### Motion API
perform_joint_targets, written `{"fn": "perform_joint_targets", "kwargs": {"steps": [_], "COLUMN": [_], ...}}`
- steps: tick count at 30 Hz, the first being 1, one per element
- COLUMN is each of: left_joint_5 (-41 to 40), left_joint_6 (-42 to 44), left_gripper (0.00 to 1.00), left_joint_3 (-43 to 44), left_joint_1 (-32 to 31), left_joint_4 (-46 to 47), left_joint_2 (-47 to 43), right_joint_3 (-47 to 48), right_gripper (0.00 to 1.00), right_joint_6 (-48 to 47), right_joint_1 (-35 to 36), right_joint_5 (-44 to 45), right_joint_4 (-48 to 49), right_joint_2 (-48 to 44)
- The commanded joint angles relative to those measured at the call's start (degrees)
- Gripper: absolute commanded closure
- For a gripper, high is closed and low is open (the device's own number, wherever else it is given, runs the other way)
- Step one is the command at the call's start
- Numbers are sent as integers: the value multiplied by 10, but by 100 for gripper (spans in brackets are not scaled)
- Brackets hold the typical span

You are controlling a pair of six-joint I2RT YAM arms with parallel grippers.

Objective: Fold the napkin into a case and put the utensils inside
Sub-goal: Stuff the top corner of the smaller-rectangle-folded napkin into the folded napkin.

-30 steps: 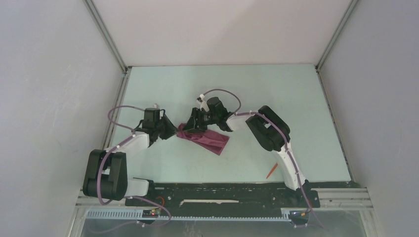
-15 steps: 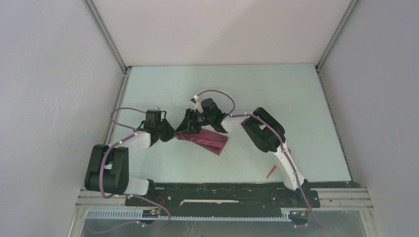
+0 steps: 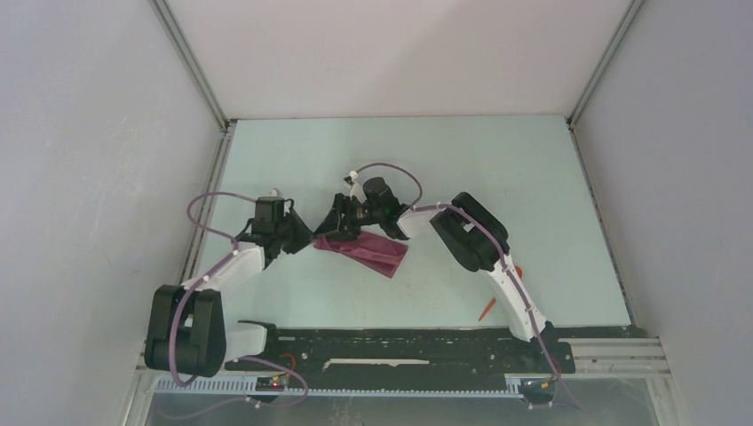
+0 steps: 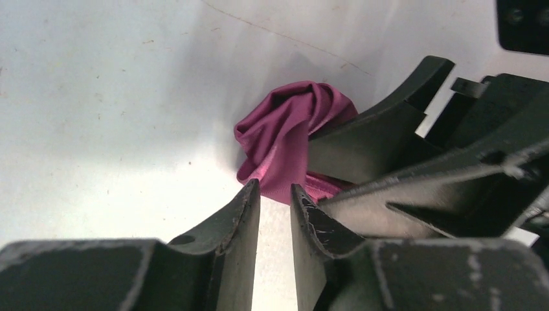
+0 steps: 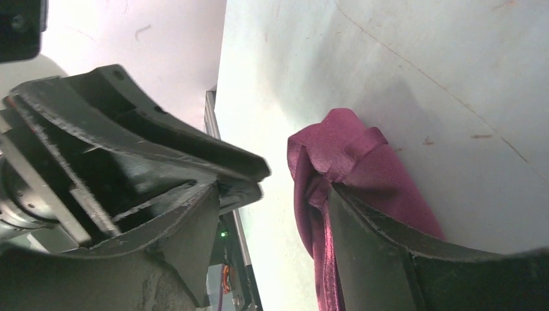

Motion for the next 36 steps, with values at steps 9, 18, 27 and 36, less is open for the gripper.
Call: {"fn": "perform_joint_targets", "kwargs": {"steps": [9, 18, 27, 36], "left_joint_5": [54, 80, 79, 73], "left_joint_6": [-7, -15, -18, -18], "left_gripper": [84, 87, 88, 83], "left_joint_3": [-6, 7, 21, 10], "left_joint_1": [-3, -7, -8, -9], "left_joint_4": [7, 38, 77, 80], "left_joint_2": [-26, 13, 73, 62], "right_joint_3": [-35, -70, -104, -105], "right_gripper": [27, 26, 26, 28], "right_joint_6": [-7, -49, -49, -63], "right_joint_1": [-21, -39, -28, -4], "right_joint_5": [-23, -26, -30, -6], "right_joint_4": [-20, -54, -29, -27], "right_joint_2": [-91, -131, -117, -90]}}
